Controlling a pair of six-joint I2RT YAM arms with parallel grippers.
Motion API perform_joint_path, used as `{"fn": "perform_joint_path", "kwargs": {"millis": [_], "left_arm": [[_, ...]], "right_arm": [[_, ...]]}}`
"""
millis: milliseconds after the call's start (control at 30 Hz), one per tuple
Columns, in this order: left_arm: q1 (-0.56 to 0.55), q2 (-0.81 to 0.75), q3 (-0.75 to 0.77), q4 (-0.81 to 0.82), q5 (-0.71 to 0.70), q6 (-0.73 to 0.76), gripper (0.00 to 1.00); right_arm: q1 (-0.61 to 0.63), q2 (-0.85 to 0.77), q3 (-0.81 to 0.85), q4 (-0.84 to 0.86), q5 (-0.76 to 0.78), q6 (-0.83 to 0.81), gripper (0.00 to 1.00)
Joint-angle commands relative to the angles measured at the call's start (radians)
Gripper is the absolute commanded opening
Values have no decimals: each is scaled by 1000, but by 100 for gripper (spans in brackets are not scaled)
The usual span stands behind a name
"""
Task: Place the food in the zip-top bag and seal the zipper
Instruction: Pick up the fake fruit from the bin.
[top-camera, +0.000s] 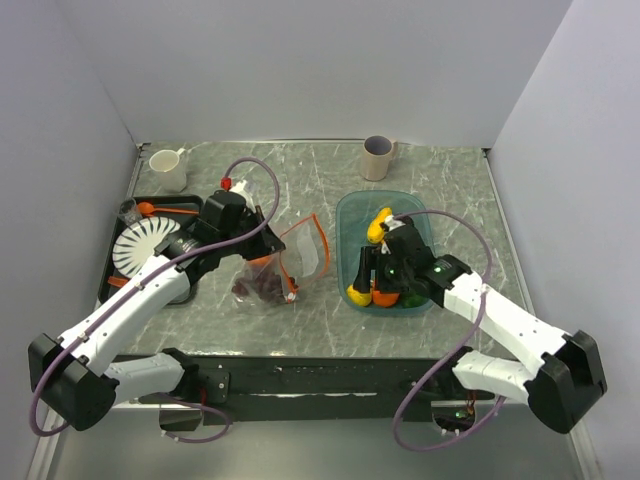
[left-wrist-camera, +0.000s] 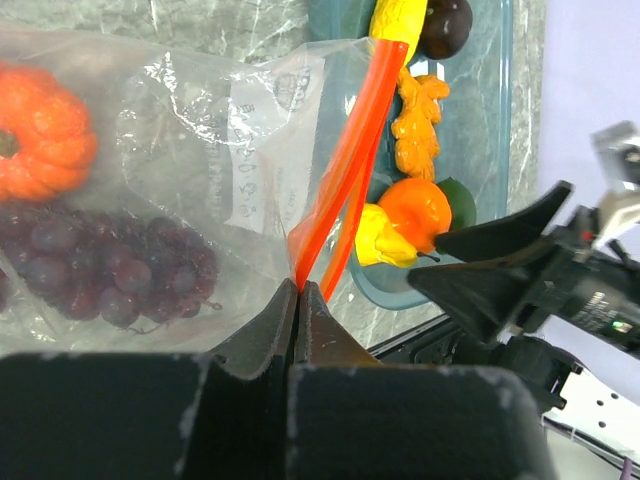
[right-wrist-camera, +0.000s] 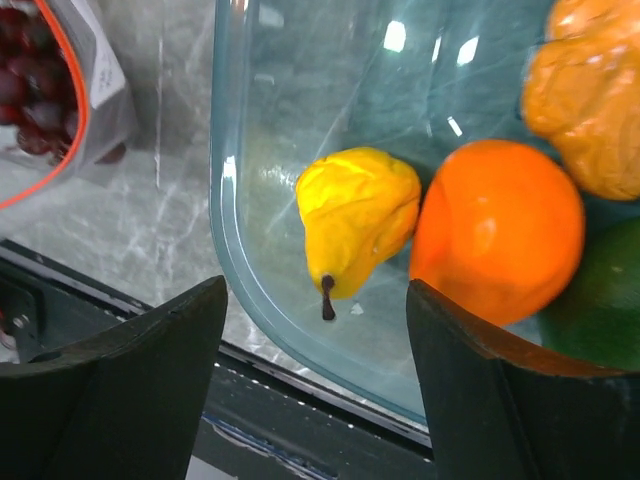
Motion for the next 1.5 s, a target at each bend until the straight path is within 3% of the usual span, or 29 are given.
{"fn": "perform_joint_path", "kwargs": {"millis": [0, 233, 267, 433, 500, 667, 1100, 1467], "left_arm": [[1, 2, -5, 56, 30, -5, 1], [1, 9, -4, 53, 29, -2, 1], [1, 9, -4, 56, 33, 0, 1], [2, 15, -5, 54, 38, 1, 1], [2, 17, -7, 53, 36, 3, 1], [1, 17, -5, 51, 39, 3, 1], [1, 31, 4, 51, 59, 11, 1], [1, 29, 5, 48, 61, 17, 1]], "right_arm": [[33, 65, 53, -15, 19, -40, 78], [49, 140, 79, -10, 53, -50, 60], [48, 150, 82, -7, 50, -56, 52], [51, 183, 87, -2, 47, -63, 38], [54, 183, 85, -8, 45, -63, 26], [52, 145, 90, -25, 79, -55, 10], [52, 41, 162, -76, 137, -40, 7], [52, -102, 235, -29, -41, -20, 0]]}}
